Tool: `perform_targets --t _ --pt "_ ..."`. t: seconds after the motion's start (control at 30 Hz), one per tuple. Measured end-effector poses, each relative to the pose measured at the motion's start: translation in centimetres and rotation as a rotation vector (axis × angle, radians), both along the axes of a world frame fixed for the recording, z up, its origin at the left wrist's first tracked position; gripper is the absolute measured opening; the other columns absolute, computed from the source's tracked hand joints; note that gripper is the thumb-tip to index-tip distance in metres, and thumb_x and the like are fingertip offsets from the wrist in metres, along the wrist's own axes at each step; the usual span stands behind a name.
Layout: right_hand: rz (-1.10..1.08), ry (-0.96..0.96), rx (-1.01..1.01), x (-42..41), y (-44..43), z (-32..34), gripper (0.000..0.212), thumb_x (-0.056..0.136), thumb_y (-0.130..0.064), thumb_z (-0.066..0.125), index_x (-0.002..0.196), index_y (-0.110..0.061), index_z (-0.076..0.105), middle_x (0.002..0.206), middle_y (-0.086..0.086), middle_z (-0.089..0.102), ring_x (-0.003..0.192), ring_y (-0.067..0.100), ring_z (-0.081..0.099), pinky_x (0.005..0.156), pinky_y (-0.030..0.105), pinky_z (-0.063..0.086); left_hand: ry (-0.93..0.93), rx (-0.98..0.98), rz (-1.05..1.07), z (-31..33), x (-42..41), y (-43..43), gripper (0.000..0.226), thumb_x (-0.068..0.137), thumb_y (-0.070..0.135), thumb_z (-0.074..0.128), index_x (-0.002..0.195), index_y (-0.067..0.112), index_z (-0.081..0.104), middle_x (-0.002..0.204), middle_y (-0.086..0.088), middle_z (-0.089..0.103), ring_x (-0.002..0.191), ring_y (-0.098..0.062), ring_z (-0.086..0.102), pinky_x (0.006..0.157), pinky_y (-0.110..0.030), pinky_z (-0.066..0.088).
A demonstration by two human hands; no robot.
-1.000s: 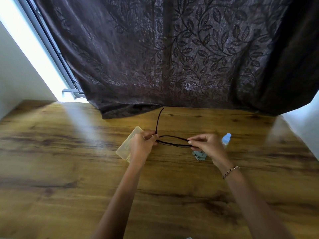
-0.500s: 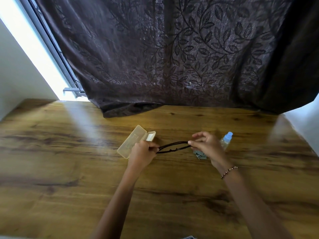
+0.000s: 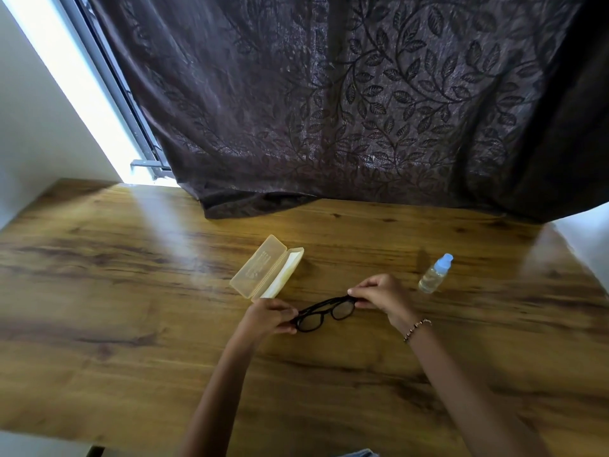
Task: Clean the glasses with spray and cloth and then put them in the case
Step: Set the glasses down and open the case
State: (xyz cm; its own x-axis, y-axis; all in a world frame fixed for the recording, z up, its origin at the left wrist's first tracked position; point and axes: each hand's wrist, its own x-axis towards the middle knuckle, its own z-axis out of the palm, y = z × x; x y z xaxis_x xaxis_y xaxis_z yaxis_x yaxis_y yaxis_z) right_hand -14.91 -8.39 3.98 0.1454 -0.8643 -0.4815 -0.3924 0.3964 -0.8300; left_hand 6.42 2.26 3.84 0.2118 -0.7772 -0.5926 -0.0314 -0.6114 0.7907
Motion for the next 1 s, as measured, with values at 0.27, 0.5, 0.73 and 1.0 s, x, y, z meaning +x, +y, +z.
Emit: perform_targets --t 0.27,0.5,0.73,1.0 --pt "0.004 0.006 -0.037 0.3 0.0 -0.4 0.015 0.076 -0.005 0.079 0.069 -0.003 0.065 0.081 0.01 0.068 0.065 0.013 0.067 0.055 0.02 0.057 -0.029 -0.025 0.078 -0.8 0.2 0.8 0.027 0.085 0.015 0.068 0.109 0.003 0.065 0.096 -0.015 0.07 0.073 -0.022 0.072 0.062 -0.023 0.058" --pt "0.14 0.402 -0.269 0.8 0.0 0.9 0.02 0.087 -0.03 0.067 0.079 -0.012 0.069 0.064 -0.002 0.067 0.049 0.003 0.06 0.041 0.007 0.043 -0.145 -0.079 0.114 -0.7 2.0 3.4 0.023 0.086 0.027 0.066 0.095 0.007 0.068 0.084 -0.007 0.072 0.074 -0.016 0.07 0.056 -0.022 0.055" --pt "0.269 0.303 -0.412 5.9 -1.5 2.3 0.023 0.09 -0.038 0.062 0.091 -0.016 0.07 0.08 0.006 0.072 0.07 0.021 0.068 0.066 0.035 0.055 -0.398 -0.21 0.445 -0.8 5.0 4.1 0.025 0.086 0.033 0.066 0.096 0.01 0.065 0.083 -0.007 0.07 0.069 -0.017 0.068 0.06 -0.032 0.057" --pt "0.192 0.163 -0.315 9.9 -2.2 1.7 0.026 0.088 -0.034 0.066 0.092 -0.008 0.069 0.081 0.008 0.074 0.063 0.016 0.069 0.068 0.032 0.061 -0.373 -0.292 0.466 -1.7 5.3 0.1 0.029 0.089 0.016 0.064 0.116 0.005 0.062 0.09 -0.002 0.065 0.08 -0.02 0.068 0.077 -0.042 0.058"
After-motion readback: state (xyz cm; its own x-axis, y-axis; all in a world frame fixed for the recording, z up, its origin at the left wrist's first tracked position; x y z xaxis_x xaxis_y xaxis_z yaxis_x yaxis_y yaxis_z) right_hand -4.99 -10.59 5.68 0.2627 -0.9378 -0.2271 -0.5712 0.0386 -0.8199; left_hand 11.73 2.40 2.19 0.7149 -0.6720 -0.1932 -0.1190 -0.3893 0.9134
